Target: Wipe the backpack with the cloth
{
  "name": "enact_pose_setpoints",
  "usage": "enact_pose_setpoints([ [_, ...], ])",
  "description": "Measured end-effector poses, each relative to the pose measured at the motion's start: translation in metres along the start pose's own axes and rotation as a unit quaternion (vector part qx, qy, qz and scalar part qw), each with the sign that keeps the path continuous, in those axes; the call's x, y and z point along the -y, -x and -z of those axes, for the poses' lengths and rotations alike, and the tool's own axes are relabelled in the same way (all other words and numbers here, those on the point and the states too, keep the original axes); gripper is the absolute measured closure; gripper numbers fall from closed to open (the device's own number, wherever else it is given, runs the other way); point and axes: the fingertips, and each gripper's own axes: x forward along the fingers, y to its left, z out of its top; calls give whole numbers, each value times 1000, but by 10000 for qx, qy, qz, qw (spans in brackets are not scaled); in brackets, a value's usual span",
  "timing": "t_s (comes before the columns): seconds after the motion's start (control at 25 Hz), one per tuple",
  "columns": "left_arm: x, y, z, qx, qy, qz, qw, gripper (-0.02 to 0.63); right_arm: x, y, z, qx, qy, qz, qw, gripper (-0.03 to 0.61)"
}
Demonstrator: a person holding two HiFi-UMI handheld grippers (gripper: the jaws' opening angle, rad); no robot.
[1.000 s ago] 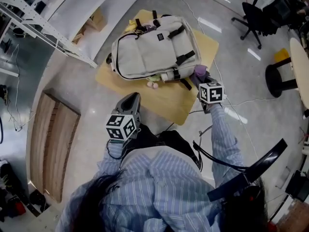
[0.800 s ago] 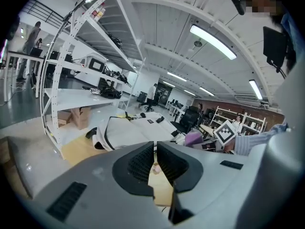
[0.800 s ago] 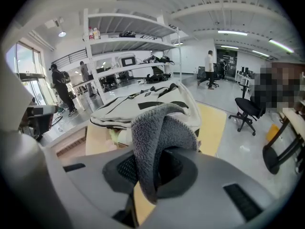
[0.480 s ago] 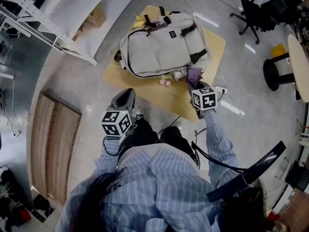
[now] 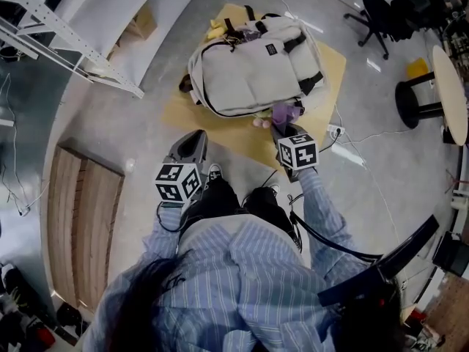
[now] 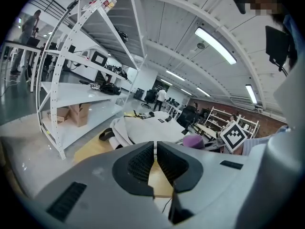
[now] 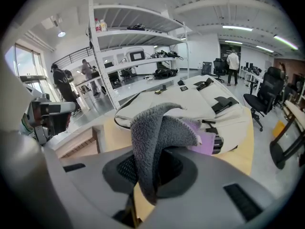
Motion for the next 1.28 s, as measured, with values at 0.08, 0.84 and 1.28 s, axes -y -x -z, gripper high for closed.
enact_pose_setpoints([
  [0.08,-6,2,-2,-11,-17,32,10000,592,-15,-8,-3,-32,52,-49,10000,529],
  [0.84,-87,42,-10,166,366,-442,9982,592,-189,-79,-25,-535,1015,-1471,9825,529],
  [1.28,-123,60,-10,285,566,-748,9952,592,-215,-98,-39,-839,2078,-1700,9596,529],
])
